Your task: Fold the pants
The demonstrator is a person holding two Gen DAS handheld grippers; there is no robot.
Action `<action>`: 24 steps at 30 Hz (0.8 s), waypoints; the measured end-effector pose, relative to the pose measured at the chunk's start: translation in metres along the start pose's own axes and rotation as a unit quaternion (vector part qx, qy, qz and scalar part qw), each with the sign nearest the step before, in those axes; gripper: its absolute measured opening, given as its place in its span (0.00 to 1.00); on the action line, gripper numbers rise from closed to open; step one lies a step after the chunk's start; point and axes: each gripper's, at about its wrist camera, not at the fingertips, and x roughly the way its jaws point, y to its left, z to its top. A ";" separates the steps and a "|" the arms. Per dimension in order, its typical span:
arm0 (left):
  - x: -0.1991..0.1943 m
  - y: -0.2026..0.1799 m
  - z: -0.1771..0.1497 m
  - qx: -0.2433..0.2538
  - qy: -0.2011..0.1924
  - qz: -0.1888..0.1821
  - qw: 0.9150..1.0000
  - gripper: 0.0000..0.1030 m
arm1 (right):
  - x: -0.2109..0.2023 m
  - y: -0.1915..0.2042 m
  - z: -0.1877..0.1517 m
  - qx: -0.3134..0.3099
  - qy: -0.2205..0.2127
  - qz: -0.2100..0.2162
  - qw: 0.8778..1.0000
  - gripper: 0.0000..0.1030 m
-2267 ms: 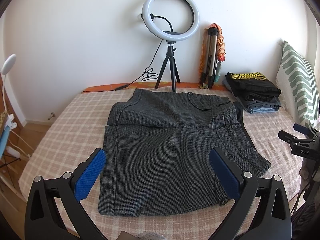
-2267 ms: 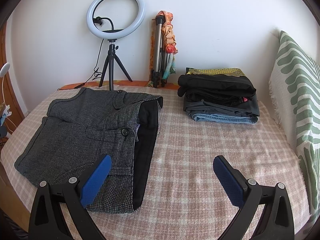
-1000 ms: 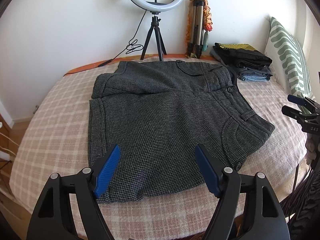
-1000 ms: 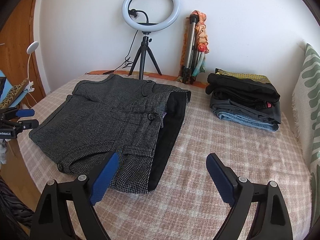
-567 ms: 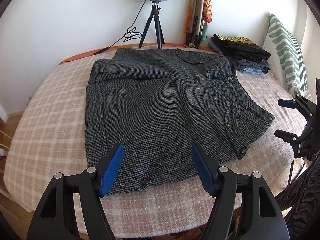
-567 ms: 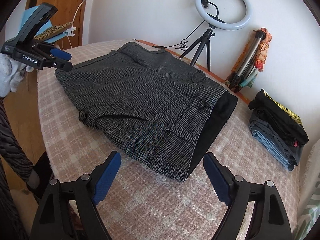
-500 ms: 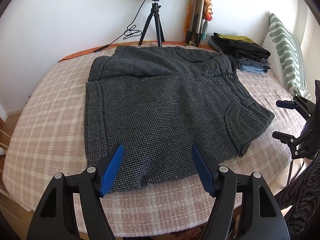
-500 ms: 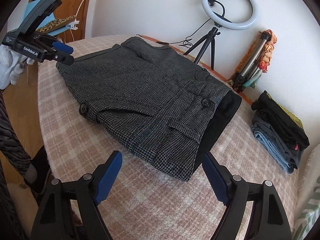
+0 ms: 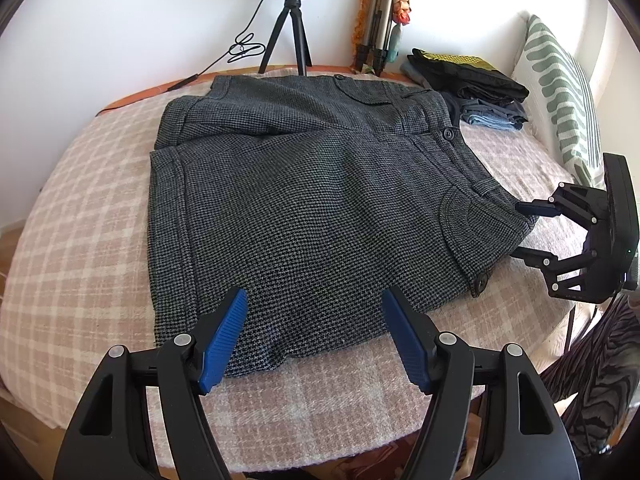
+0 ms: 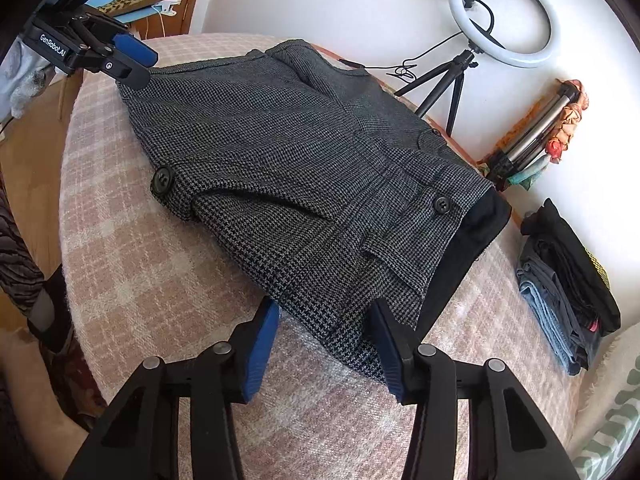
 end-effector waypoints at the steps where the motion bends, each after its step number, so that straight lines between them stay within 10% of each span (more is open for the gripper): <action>1: 0.000 -0.001 0.000 0.003 0.000 0.002 1.000 0.68 | 0.001 -0.001 0.002 0.002 0.000 0.001 1.000 0.37; 7: 0.007 -0.015 -0.003 0.041 0.022 -0.004 0.999 0.68 | -0.004 -0.014 0.013 0.031 -0.012 0.003 0.999 0.13; 18: 0.017 -0.024 -0.020 0.131 0.054 0.052 0.989 0.68 | -0.008 -0.043 0.038 0.084 -0.037 0.010 0.996 0.11; 24: 0.026 0.008 -0.012 0.068 0.057 0.068 0.994 0.68 | -0.014 -0.047 0.040 0.100 -0.050 0.011 0.994 0.11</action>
